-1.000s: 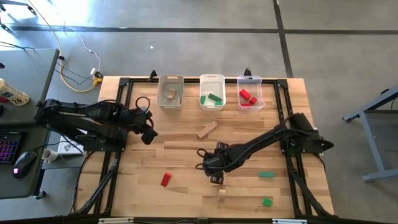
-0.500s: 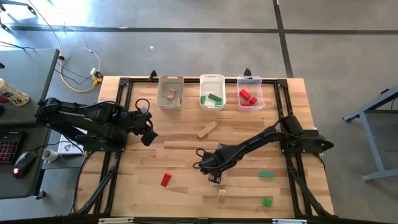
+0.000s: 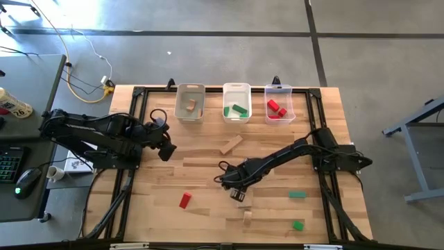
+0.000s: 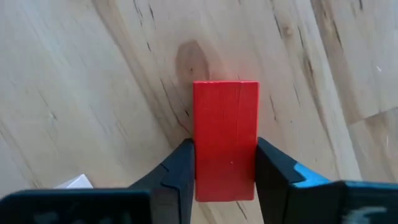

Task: Sort & place blocks by color
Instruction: Put the red block into the transparent bin

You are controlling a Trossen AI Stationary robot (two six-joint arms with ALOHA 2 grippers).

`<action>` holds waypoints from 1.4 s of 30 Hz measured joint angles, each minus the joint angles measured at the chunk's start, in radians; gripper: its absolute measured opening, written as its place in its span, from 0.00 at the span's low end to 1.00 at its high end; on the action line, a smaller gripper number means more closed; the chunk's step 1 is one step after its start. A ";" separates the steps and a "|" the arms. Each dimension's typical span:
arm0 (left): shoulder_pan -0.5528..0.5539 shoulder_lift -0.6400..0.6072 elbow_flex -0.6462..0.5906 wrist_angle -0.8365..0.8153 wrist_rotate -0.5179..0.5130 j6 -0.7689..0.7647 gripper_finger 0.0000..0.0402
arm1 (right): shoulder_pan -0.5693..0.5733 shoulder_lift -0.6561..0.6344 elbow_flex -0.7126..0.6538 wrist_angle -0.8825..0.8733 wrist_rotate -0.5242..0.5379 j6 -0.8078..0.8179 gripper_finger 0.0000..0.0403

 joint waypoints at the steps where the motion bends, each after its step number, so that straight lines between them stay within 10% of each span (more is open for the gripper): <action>1: 0.001 0.000 0.000 0.000 -0.014 0.012 0.55 | 0.000 0.000 0.006 -0.010 0.010 0.001 0.25; 22: 0.002 0.014 -0.001 0.094 -0.277 0.256 0.55 | -0.108 -0.035 0.283 -0.423 0.280 0.155 0.25; 42: 0.036 0.125 0.000 0.460 -0.232 0.614 0.55 | -0.241 -0.040 0.361 -0.781 0.470 0.363 0.25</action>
